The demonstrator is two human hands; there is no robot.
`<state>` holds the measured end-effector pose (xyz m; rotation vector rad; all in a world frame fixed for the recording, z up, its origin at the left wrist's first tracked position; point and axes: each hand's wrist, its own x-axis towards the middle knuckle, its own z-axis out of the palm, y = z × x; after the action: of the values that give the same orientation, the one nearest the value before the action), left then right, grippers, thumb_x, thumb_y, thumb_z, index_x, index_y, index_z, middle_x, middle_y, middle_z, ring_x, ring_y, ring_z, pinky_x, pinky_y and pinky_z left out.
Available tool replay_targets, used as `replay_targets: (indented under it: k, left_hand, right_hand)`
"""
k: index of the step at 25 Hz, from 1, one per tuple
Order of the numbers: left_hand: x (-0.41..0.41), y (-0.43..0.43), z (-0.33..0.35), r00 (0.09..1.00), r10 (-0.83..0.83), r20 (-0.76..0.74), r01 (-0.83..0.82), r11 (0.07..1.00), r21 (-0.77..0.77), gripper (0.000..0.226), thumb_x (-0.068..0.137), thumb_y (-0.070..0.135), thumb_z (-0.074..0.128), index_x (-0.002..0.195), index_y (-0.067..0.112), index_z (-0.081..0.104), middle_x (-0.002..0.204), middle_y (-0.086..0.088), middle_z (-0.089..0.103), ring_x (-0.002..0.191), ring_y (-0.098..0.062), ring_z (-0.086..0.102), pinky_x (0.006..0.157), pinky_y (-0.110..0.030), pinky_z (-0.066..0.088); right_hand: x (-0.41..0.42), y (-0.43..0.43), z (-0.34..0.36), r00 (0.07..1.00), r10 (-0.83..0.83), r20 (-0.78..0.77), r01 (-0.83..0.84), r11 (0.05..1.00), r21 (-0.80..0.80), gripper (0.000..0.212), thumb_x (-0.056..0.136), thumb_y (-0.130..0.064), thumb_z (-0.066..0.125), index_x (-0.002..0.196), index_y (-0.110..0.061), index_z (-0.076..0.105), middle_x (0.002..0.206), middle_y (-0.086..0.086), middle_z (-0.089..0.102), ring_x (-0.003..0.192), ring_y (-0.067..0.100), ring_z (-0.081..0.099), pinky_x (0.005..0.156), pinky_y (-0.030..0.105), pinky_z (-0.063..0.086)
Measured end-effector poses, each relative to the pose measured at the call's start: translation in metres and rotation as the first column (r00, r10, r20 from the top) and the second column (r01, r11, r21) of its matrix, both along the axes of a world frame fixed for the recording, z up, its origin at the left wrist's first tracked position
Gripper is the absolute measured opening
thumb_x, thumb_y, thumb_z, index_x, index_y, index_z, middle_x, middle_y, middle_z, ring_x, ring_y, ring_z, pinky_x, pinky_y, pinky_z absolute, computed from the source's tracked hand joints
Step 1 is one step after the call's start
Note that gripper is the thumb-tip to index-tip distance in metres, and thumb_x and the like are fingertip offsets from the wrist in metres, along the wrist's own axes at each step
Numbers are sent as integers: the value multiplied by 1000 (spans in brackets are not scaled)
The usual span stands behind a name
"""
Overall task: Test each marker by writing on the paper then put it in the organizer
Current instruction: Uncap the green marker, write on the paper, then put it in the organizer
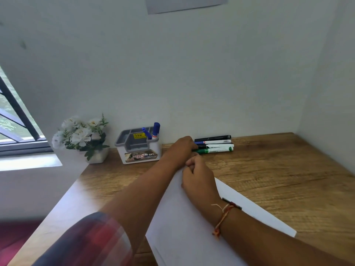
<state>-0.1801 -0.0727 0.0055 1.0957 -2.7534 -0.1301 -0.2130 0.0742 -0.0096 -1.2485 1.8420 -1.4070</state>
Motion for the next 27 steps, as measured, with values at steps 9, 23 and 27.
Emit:
replay_targets:
  k: [9, 23, 27]
  left_hand:
    - [50, 30, 11, 935, 82, -346, -92, 996, -15, 26, 100, 25, 55, 121, 15, 67, 112, -5, 62, 99, -16, 57, 85, -26, 46]
    - [143, 108, -2, 742, 190, -642, 68, 933, 354, 31, 86, 16, 76, 113, 23, 64, 105, 10, 73, 96, -2, 70, 92, -28, 57]
    - [145, 110, -3, 752, 140, -644, 109, 937, 331, 42, 87, 27, 74, 127, 29, 60, 110, 13, 73, 99, -2, 69, 91, -33, 59]
  right_hand:
    - [2, 0, 0, 1000, 0, 3, 0, 1000, 8, 12, 99, -18, 48, 99, -15, 60, 88, 5, 68, 82, 21, 68, 64, 28, 50]
    - [9, 20, 24, 959, 272, 83, -268, 962, -58, 34, 93, -52, 59, 90, -22, 75, 76, 0, 78, 70, 1, 73, 55, 12, 52]
    - [13, 23, 33, 953, 273, 133, -269, 962, -47, 39, 93, -53, 58, 92, -18, 75, 75, -3, 78, 65, 0, 72, 56, 13, 54]
